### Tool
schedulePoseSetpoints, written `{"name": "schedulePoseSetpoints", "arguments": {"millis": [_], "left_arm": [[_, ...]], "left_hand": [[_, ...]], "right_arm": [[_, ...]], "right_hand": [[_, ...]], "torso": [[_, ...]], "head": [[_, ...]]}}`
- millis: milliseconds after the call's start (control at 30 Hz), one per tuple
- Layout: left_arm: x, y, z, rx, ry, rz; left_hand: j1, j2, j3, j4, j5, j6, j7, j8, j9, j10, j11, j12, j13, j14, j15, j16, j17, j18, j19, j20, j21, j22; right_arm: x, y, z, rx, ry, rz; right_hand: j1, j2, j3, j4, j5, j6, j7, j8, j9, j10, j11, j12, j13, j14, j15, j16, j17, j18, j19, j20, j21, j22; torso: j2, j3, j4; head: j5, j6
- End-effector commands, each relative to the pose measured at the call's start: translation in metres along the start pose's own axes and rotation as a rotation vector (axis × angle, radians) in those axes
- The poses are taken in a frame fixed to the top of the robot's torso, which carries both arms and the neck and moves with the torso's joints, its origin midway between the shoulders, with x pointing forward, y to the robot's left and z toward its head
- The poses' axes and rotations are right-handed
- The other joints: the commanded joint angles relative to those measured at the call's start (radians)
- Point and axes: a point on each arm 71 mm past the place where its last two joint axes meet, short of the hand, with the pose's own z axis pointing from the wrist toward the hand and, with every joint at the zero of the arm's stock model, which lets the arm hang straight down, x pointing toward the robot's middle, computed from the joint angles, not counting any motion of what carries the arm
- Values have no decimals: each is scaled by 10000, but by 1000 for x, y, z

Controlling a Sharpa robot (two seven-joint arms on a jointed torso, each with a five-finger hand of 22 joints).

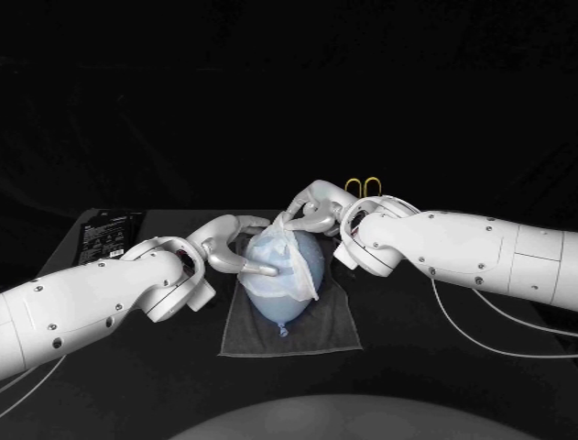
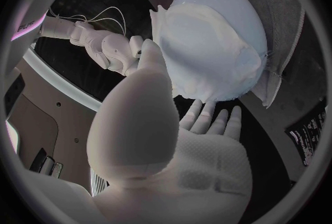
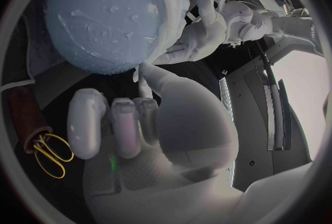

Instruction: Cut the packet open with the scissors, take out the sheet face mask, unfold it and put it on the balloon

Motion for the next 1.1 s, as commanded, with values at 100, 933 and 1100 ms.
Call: {"name": "schedulePoseSetpoints", "arguments": {"millis": [100, 933, 1100], "left_arm": [[4, 0, 0, -50, 311, 20], [3, 2, 0, -123, 303, 4], [2, 2, 0, -129, 296, -3]], "left_hand": [[110, -21, -15, 8, 9, 71, 1105, 35, 14, 65, 27, 56, 0, 1, -38, -67, 0, -119, -54, 17, -1, 13], [120, -12, 2, 8, 13, 144, 1105, 80, 37, 141, 25, 109, 10, 7, -56, -69, 3, -118, -58, 18, 1, 14], [126, -10, 5, 8, 14, 172, 1105, 98, 47, 168, 27, 128, 13, 13, -69, -68, 5, -118, -57, 18, 2, 15]], "right_arm": [[-6, 4, -2, -659, -922, 404], [-5, -1, -11, -22, -685, 731], [-6, -9, -8, 633, -464, 294]], "right_hand": [[-271, -3, 170, -33, 29, -40, 0, 172, 107, 1000, -76, 80, 2556, 1237, -236, 35, 2633, -70, 302, -107, 25, 2026], [-1932, -528, -58, 638, -4, -1522, 452, -163, 224, 301, 317, -753, 1739, 1237, 39, 35, 2633, 36, 49, 8, -637, 1838], [-2334, -787, -683, 1182, 22, -1952, 722, -695, 19, 66, 570, -967, 1530, 1231, 311, 28, 2614, 49, -13, 236, -760, 1805]], "torso": [[0, 0, 4], [2, -11, 6], [21, -1, 4]], "head": [[-14, -4], [24, 70], [28, 59]]}}
